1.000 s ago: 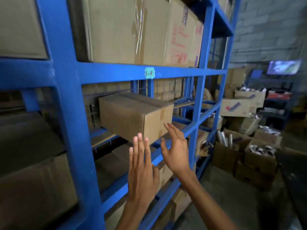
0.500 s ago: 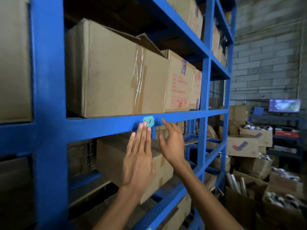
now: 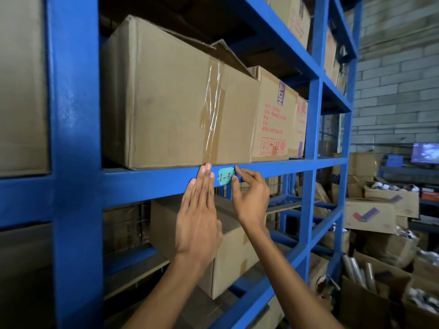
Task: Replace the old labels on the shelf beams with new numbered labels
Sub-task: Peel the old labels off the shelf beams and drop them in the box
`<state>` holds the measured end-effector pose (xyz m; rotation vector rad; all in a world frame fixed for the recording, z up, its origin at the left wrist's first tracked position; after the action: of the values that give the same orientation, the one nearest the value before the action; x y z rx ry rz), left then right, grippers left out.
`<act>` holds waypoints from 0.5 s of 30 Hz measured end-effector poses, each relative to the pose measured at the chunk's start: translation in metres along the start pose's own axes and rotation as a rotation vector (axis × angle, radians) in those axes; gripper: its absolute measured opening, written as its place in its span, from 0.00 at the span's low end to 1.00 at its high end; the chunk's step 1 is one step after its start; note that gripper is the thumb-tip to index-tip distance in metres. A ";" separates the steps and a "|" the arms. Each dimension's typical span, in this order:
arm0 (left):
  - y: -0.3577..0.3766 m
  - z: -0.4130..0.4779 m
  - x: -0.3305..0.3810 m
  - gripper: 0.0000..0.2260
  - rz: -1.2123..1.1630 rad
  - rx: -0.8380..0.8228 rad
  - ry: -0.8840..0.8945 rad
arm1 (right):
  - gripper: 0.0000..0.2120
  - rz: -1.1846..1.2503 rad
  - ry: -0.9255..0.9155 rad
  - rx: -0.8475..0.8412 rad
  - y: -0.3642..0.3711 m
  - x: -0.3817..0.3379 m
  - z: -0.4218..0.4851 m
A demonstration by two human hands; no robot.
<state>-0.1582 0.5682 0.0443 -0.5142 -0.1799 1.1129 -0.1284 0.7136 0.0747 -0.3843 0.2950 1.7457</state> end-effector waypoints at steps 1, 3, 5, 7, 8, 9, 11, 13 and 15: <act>0.000 0.000 0.000 0.43 0.012 0.002 0.003 | 0.14 0.002 0.001 0.011 0.000 -0.001 -0.001; 0.000 -0.001 0.000 0.42 0.043 0.007 0.008 | 0.13 -0.001 0.006 0.028 -0.001 -0.003 0.000; 0.001 -0.002 0.000 0.42 0.074 0.014 0.011 | 0.12 -0.005 0.019 0.031 0.000 -0.004 0.003; 0.000 -0.003 -0.001 0.42 0.094 0.016 0.013 | 0.11 -0.007 0.043 0.025 0.001 -0.002 0.006; 0.000 -0.003 -0.001 0.41 0.103 0.020 0.016 | 0.10 -0.011 0.050 0.025 0.000 -0.001 0.007; 0.000 -0.002 -0.001 0.41 0.116 0.025 0.020 | 0.09 -0.015 0.051 0.026 0.000 -0.001 0.009; 0.001 -0.002 -0.001 0.41 0.139 0.031 0.025 | 0.05 -0.019 0.045 0.021 0.001 -0.001 0.011; 0.002 -0.001 -0.002 0.41 0.153 0.034 0.027 | 0.03 -0.028 0.035 0.007 0.003 -0.001 0.013; 0.003 -0.001 -0.002 0.41 0.153 0.037 0.026 | 0.01 -0.023 0.023 -0.005 0.004 0.000 0.015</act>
<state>-0.1609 0.5666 0.0421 -0.5162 -0.0982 1.2557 -0.1342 0.7184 0.0884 -0.4100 0.3020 1.7209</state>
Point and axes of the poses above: each hand's wrist, its own z-axis towards the middle knuckle, its own y-axis out of the palm, x = y × z, the point moved 8 cm from there along z, towards the middle knuckle, and after that the axes turned 7 degrees about -y, right-handed, at the moved point
